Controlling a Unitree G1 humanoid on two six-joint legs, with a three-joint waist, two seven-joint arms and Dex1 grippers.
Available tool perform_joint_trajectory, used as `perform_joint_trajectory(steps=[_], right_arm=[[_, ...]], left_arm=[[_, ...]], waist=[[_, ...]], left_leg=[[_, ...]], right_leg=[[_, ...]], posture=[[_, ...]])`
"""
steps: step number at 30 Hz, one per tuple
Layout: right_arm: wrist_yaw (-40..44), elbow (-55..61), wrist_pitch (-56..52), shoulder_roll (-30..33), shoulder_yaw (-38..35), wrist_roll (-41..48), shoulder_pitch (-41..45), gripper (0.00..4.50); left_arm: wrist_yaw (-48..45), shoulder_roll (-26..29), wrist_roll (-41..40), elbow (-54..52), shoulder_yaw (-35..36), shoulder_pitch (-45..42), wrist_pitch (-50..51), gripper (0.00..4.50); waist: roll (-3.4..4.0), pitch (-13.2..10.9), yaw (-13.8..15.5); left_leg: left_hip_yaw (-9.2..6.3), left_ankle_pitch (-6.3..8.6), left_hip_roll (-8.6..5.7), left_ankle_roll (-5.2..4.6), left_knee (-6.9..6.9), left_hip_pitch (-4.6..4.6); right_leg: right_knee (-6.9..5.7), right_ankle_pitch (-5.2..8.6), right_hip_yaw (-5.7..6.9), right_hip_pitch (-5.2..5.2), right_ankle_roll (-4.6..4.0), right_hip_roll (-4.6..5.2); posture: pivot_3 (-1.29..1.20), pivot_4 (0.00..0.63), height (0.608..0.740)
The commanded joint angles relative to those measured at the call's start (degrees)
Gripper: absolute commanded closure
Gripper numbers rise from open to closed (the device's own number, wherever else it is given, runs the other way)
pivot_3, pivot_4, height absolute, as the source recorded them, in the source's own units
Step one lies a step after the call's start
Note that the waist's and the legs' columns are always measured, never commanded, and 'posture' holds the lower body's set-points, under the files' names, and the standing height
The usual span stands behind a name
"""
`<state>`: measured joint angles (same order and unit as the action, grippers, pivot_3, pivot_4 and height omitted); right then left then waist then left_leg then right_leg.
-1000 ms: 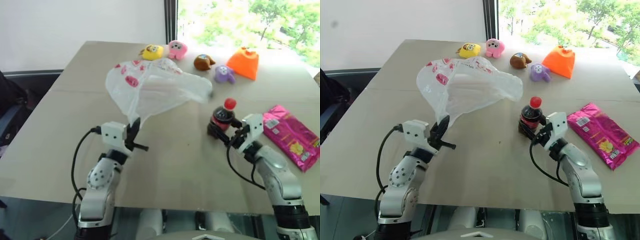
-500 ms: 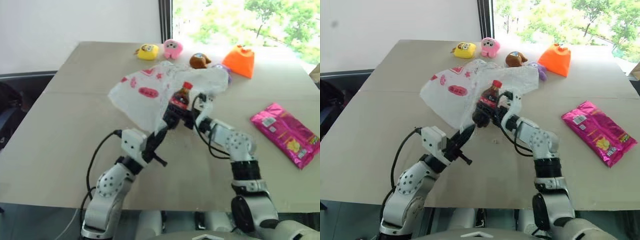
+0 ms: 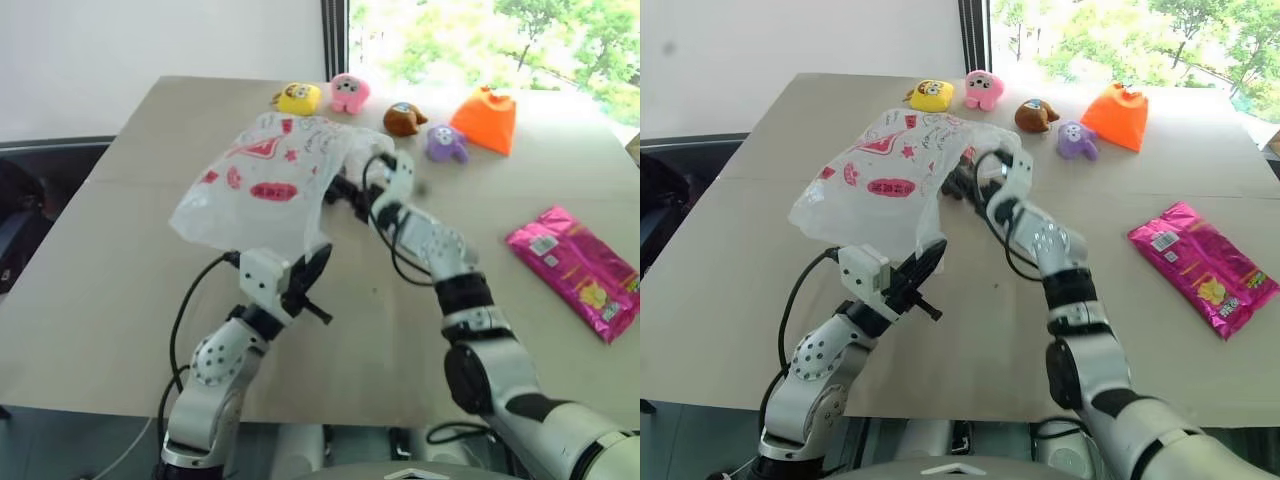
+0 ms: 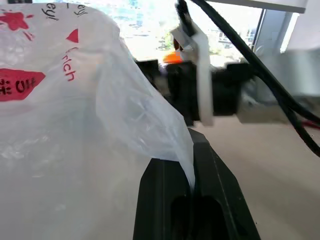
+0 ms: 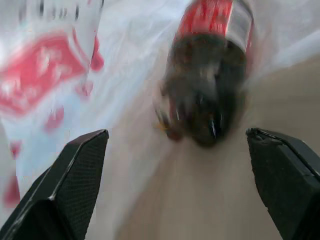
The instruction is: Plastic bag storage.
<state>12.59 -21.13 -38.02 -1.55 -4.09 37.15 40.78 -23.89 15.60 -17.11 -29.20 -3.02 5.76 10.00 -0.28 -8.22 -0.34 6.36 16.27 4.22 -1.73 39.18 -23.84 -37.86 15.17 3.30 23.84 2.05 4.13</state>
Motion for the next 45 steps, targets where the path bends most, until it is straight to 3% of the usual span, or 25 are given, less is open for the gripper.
perform_joint_trajectory(steps=[1,6,12,14,17,25,29,35,38,45], right_arm=[[7.13,16.64,0.3,8.94,1.62,-2.15,-7.0,0.03],[12.06,26.92,5.44,20.29,1.73,-7.9,-15.57,0.03],[17.04,29.8,22.56,37.7,-2.33,-22.2,-23.69,0.03],[21.38,31.17,22.59,48.79,-2.41,-28.48,-29.87,0.03],[23.88,32.89,20.26,55.9,-3.25,-30.81,-34.25,0.03],[20.54,40.04,2.21,56.73,-3.05,-33.95,-40.71,0.03],[13.77,37.15,4.85,56.81,-0.22,-42.8,-41.26,0.03],[3.66,32.63,6.35,49.26,1.57,-49.84,-44.22,0.03],[1.03,29.62,7.97,46.0,1.37,-51.16,-44.32,0.89],[2.45,27.02,6.0,40.62,-2.5,-47.16,-42.39,4.15]], left_arm=[[1.82,-0.69,-2.51,-0.72,4.24,0.9,0.4,4.5],[4.51,-2.64,-6.13,0.1,9.58,1.23,1.6,4.5],[4.18,-2.07,-7.88,-0.99,11.58,2.82,2.54,4.5],[4.46,-2.22,-8.11,-1.24,12.17,3.37,2.63,4.5],[5.03,-2.4,-8.34,-0.96,12.92,3.03,2.69,4.5],[5.79,-2.58,-7.93,0.0,11.94,0.4,3.46,4.5],[5.82,-2.75,-8.04,-0.26,11.43,0.33,3.79,4.5],[6.15,-2.98,-7.62,-1.3,10.6,0.85,4.32,4.5],[6.33,-2.98,-7.43,-1.43,10.46,0.91,4.39,4.5],[6.34,-1.98,-7.11,-0.97,10.76,0.5,4.42,4.5]], waist=[[0.02,-0.01,0.08],[0.03,0.0,-0.8],[0.07,-0.02,-0.16],[0.05,-0.01,0.3],[-0.02,-0.02,0.46],[-0.05,-0.03,0.13],[-0.09,-0.04,0.25],[-0.49,0.14,0.59],[-0.7,0.23,0.55],[-0.86,0.32,1.18]], left_leg=[[0.0,0.01,-0.01,-0.01,0.06,-0.01],[-0.29,0.0,0.03,-0.01,0.04,0.25],[-0.31,-0.03,-0.03,0.05,0.05,0.18],[-0.29,0.0,-0.09,0.0,0.09,0.15],[-0.3,0.01,-0.07,-0.02,0.08,0.17],[-0.32,-0.04,-0.01,0.06,0.08,0.59],[-0.3,-0.04,-0.03,0.06,0.09,0.57],[-0.32,-0.06,-0.01,0.09,0.07,0.69],[-0.29,-0.04,-0.02,0.08,0.08,1.12],[-0.36,0.1,-0.05,-0.21,0.22,1.2]], right_leg=[[0.0,0.0,-0.01,0.0,0.0,0.02],[-0.16,-0.01,-0.14,-0.06,0.01,-0.18],[-0.08,-0.01,-0.12,-0.06,0.01,-0.14],[0.0,0.0,-0.15,-0.08,0.02,-0.09],[0.05,0.0,-0.1,-0.13,0.03,-0.11],[-0.11,0.01,-0.22,-0.45,0.0,-0.23],[-0.07,0.01,-0.23,-0.45,0.01,-0.2],[-0.08,0.02,-0.19,-0.55,0.01,-0.25],[0.02,0.02,-0.21,-1.0,0.01,-0.21],[0.02,0.02,-0.17,-1.17,-0.02,-0.12]], posture=[[0.0,0.15,0.74],[0.0,0.15,0.74],[0.0,0.15,0.74],[0.0,0.15,0.74],[0.0,0.15,0.74],[0.0,0.15,0.74],[0.0,0.15,0.74],[0.0,0.15,0.74],[0.0,0.15,0.74],[0.0,0.15,0.74]])
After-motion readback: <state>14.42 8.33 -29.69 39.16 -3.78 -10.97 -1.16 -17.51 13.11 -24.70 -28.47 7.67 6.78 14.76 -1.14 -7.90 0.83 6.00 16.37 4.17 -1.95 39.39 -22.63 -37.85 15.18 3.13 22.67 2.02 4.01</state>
